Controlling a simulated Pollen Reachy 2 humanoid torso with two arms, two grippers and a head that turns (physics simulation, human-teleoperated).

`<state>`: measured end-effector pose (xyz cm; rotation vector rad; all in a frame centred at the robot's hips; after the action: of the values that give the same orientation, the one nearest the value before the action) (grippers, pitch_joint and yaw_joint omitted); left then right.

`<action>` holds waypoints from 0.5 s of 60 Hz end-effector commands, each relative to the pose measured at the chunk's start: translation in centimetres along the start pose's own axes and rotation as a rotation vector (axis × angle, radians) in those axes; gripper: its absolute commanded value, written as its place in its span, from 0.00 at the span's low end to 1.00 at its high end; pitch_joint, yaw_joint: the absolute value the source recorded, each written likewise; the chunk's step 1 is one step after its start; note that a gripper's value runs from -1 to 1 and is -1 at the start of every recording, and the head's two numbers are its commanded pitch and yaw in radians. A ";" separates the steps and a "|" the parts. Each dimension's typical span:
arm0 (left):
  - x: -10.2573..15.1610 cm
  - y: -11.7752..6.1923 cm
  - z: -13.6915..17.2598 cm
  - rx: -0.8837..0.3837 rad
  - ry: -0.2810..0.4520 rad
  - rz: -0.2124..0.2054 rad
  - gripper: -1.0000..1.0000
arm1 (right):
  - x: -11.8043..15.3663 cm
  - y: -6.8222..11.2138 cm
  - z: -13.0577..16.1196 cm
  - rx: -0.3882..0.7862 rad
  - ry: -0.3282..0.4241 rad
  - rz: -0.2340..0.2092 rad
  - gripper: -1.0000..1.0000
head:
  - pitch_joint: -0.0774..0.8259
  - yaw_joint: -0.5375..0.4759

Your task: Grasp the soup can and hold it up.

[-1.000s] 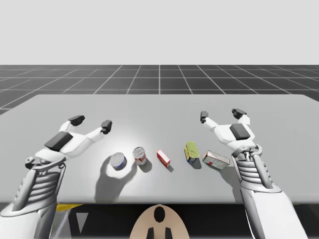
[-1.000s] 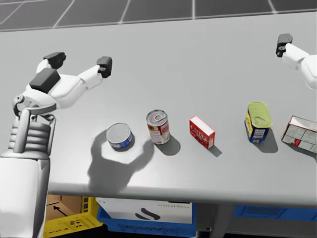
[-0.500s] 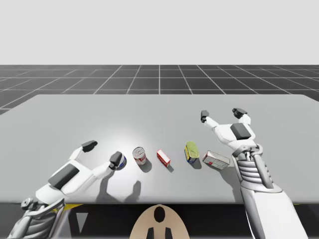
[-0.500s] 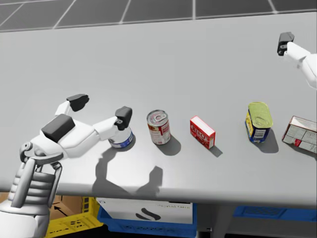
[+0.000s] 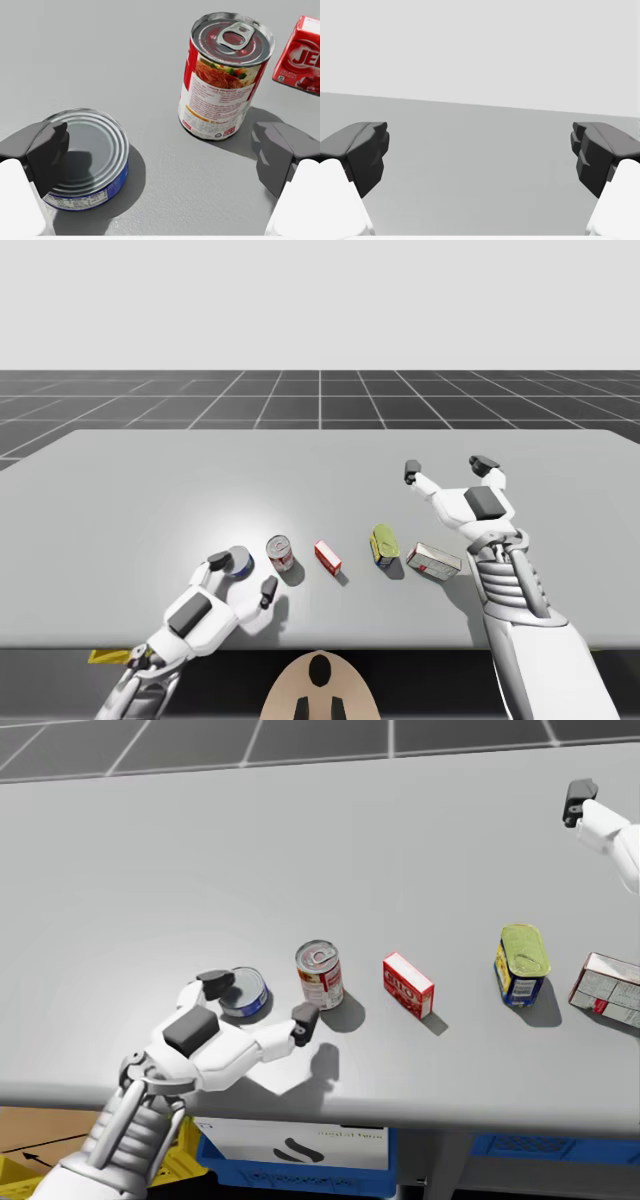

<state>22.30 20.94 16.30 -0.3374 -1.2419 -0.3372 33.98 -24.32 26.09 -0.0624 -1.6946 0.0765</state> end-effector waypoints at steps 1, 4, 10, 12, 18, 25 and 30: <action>-0.5 -2.2 -2.0 -0.020 0.007 0.025 0.00 | 0.1 0.0 0.0 -0.005 -0.005 0.002 0.00 | 0.86 0.68; -0.4 -2.5 -2.6 -0.024 0.016 0.018 0.00 | 0.1 0.0 0.0 -0.006 -0.005 0.001 0.00 | 0.86 0.68; -0.2 -2.8 -3.7 -0.033 0.039 0.011 0.00 | 0.1 0.0 0.0 -0.007 -0.008 0.004 0.00 | 0.86 0.68; -0.1 -2.9 -3.9 -0.035 0.044 0.010 0.00 | 0.1 0.0 0.0 -0.007 -0.008 0.004 0.00 | 0.86 0.68; 0.2 -3.1 -4.7 -0.036 0.051 0.005 0.00 | 0.2 -0.1 0.0 -0.010 -0.012 0.002 0.00 | 0.86 0.67; 1.0 -3.8 -5.5 -0.044 0.045 -0.030 0.00 | 0.3 -0.1 0.0 -0.012 -0.017 0.001 0.00 | 0.86 0.67; 1.4 -4.3 -5.8 -0.053 0.041 -0.042 0.00 | 0.3 -0.1 0.1 -0.012 -0.018 0.000 0.00 | 0.86 0.66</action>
<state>25.44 16.66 16.07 -0.3114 -1.2033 -0.4160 33.93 -24.41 26.30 -0.0710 -1.7097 0.0698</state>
